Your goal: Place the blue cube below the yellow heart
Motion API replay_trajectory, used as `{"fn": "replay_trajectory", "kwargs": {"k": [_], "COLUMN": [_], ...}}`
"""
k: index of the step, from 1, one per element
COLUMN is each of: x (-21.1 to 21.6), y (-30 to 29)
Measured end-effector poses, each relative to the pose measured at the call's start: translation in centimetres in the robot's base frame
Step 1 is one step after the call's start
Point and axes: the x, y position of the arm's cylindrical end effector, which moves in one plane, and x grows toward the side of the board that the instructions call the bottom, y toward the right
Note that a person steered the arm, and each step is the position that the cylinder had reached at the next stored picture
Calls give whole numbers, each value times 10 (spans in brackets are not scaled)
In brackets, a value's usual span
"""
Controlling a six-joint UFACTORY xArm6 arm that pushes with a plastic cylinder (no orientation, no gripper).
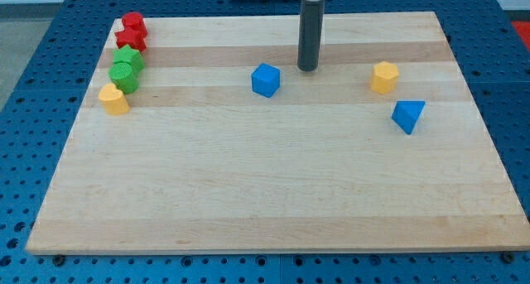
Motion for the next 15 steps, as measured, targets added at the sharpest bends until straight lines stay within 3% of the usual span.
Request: {"fn": "replay_trajectory", "kwargs": {"k": [3, 5, 7, 8, 10, 11, 15], "x": [86, 119, 105, 76, 111, 114, 86], "y": [-95, -116, -136, -134, -208, -214, -157]}}
